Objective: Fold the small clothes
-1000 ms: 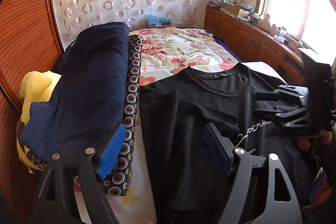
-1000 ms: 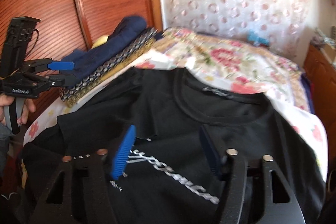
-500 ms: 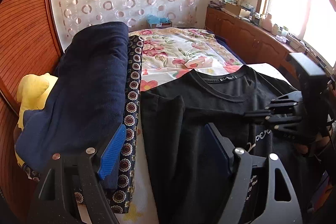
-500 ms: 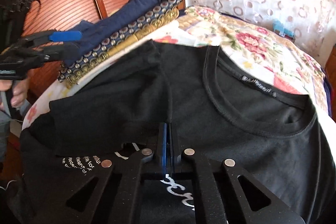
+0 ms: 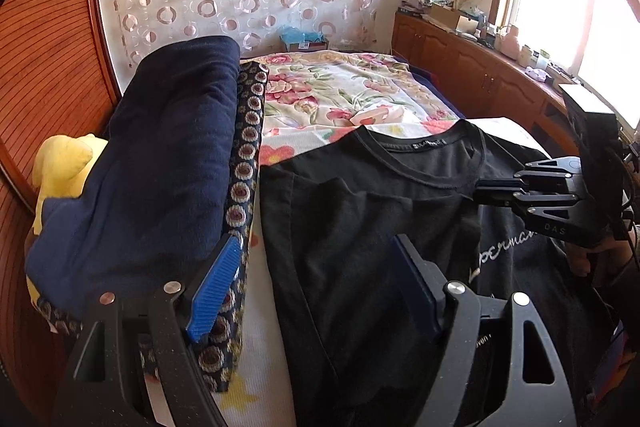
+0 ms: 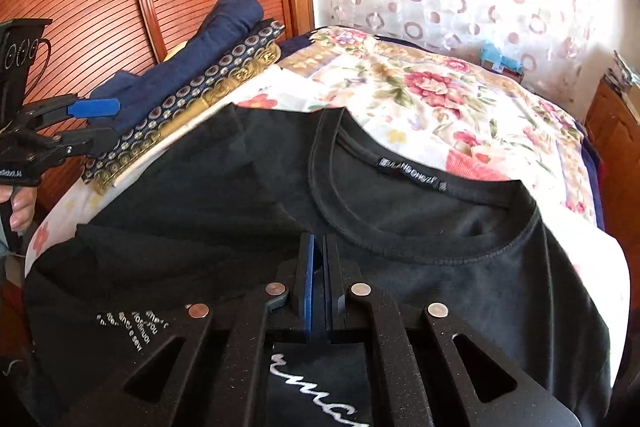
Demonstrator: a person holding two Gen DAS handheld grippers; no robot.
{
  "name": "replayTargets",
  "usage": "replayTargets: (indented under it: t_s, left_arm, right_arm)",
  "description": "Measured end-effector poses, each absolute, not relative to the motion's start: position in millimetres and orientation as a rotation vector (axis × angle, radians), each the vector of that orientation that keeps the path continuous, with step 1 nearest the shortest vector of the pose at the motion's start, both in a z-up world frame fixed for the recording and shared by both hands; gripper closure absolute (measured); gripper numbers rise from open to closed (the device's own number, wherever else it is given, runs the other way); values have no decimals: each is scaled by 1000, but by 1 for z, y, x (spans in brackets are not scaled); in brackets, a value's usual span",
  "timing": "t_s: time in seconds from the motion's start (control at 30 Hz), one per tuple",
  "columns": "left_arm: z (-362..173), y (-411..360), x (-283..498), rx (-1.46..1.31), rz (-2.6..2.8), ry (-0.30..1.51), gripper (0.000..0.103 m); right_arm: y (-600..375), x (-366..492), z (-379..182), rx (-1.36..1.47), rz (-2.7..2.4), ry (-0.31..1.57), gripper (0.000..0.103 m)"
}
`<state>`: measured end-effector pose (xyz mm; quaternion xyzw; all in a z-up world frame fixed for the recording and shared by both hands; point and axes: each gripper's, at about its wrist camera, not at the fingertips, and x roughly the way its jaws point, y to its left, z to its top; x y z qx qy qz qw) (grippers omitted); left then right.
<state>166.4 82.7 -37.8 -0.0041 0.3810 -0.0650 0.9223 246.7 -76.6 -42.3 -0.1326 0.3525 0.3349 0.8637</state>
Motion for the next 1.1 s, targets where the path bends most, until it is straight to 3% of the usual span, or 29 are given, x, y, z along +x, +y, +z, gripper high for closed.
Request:
replayTargets:
  t_s: [0.2, 0.77, 0.9, 1.1]
  left_arm:
    - [-35, 90, 138, -33, -110, 759, 25]
    - [-46, 117, 89, -81, -43, 739, 25]
    - [-45, 117, 86, -84, -43, 734, 25]
    - [-43, 112, 83, -70, -46, 725, 25]
  right_arm:
    - [-80, 215, -30, -262, 733, 721, 68]
    - [-19, 130, -71, -391, 983, 794, 68]
    - [-19, 129, -73, -426, 960, 771, 97]
    - [-38, 116, -52, -369, 959, 762, 98]
